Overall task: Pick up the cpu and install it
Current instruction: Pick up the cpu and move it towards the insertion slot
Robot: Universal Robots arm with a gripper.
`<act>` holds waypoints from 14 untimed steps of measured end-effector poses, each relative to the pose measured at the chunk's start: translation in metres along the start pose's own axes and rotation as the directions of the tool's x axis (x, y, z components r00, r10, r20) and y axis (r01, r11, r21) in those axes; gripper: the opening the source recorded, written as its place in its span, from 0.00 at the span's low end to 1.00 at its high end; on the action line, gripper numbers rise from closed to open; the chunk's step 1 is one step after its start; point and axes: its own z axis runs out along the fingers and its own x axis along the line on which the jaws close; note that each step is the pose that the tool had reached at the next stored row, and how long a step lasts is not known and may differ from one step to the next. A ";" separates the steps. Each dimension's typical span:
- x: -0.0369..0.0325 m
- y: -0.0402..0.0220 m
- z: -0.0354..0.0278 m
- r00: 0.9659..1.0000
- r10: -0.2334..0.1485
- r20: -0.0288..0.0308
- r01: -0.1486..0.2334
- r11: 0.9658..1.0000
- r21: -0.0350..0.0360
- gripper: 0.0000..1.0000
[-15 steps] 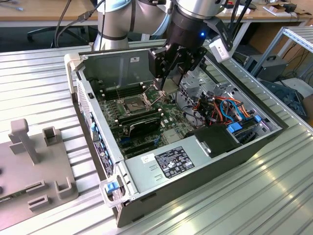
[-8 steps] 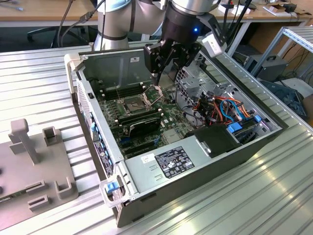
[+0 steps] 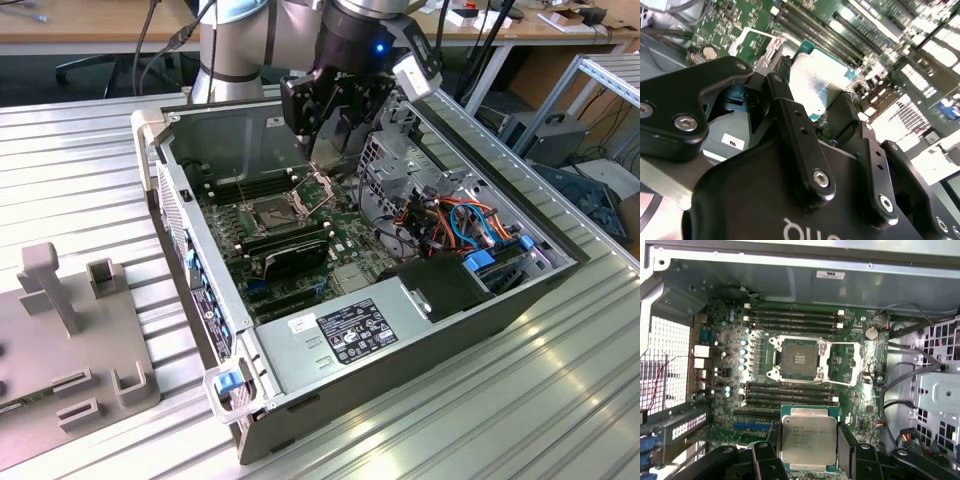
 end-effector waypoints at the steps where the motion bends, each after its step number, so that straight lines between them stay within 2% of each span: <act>1: 0.0001 0.0027 0.0018 1.000 0.000 0.000 0.000 1.000 0.000 0.55; 5: 0.0007 0.0109 0.0070 1.000 0.000 0.000 0.000 1.000 0.000 0.55; 14: 0.0007 0.0226 0.0219 1.000 0.001 0.000 -0.001 1.000 0.003 0.55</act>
